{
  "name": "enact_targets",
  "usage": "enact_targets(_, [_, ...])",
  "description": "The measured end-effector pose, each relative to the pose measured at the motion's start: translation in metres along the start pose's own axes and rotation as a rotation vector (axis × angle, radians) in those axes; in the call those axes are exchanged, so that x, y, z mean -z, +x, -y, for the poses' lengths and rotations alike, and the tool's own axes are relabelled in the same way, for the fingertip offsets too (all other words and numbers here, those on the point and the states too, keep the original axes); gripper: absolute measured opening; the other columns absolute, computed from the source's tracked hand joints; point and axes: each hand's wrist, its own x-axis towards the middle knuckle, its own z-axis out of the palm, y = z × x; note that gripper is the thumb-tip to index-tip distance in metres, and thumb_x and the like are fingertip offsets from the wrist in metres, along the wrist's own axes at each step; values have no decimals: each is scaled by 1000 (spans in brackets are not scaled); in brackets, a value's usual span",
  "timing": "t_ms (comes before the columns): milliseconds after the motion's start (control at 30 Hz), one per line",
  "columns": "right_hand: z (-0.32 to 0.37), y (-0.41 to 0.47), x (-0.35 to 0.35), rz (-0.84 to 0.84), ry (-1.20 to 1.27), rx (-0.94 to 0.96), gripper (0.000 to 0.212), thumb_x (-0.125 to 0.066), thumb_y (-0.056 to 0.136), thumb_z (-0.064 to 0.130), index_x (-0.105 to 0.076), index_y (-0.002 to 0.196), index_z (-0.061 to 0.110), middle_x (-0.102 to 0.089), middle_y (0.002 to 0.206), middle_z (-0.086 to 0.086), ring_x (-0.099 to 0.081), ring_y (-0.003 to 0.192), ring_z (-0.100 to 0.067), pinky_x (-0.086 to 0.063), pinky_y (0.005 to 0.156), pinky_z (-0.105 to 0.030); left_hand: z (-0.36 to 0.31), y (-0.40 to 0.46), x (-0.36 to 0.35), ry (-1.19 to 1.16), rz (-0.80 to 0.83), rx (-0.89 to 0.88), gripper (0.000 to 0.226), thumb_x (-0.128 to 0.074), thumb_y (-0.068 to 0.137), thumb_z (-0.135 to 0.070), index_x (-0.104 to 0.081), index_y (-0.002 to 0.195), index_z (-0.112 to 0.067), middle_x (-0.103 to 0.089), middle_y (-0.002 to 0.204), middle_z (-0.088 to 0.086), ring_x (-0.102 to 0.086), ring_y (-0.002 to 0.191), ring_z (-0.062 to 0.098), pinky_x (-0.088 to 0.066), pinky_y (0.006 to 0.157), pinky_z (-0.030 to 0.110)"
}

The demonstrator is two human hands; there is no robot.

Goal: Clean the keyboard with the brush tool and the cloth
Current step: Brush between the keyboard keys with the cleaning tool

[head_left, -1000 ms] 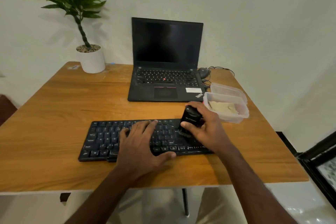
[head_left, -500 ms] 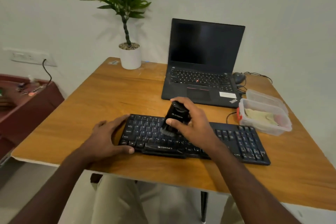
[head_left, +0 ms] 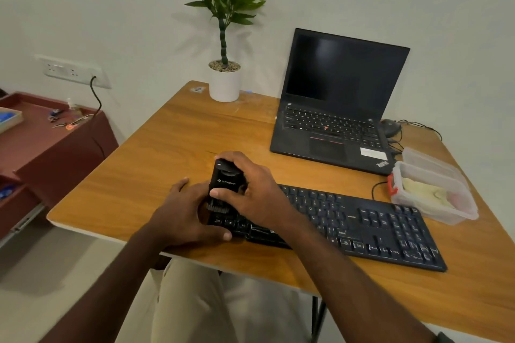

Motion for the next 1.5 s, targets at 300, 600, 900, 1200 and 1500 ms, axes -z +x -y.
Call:
enact_targets(300, [-4,14,17,188,-164,-27,56,-77,87,25,-52,137,25,-63,124,9,-60,110,-9,-56,91,-38,4,3,-1,40,1,16,88,-58,60,-91,-45,134,-47,-51,137,-29,-42,128,-8,-9,121,49])
enact_targets(600, [0,11,-3,123,-128,51,51,-75,89,24,-52,134,20,-62,119,7,-60,103,-10,-56,82,-35,1,1,0,12,-20,28,93,-54,56,-94,-53,131,-40,-55,132,-23,-41,121,-11,-8,122,42])
enact_targets(900, [-3,12,28,113,-84,-35,53,-77,87,25,-52,133,29,-62,120,9,-61,106,-6,-60,83,-33,5,2,-1,49,12,41,109,-56,57,-94,-37,148,-38,-39,153,-19,-35,138,-3,-5,122,49])
enact_targets(1200, [-11,4,47,284,-108,-81,53,-79,86,23,-55,133,31,-63,123,15,-60,114,-4,-57,92,-33,1,0,0,65,15,54,111,-54,58,-93,-31,151,-39,-25,154,-26,-26,139,-8,-3,123,45])
enact_targets(1500, [-13,-12,31,134,45,-35,52,-77,88,18,-55,134,28,-61,119,20,-61,112,-5,-57,86,-25,-3,0,-3,154,2,53,113,-48,60,-96,-28,153,-35,-29,159,-16,-30,142,0,-5,123,46])
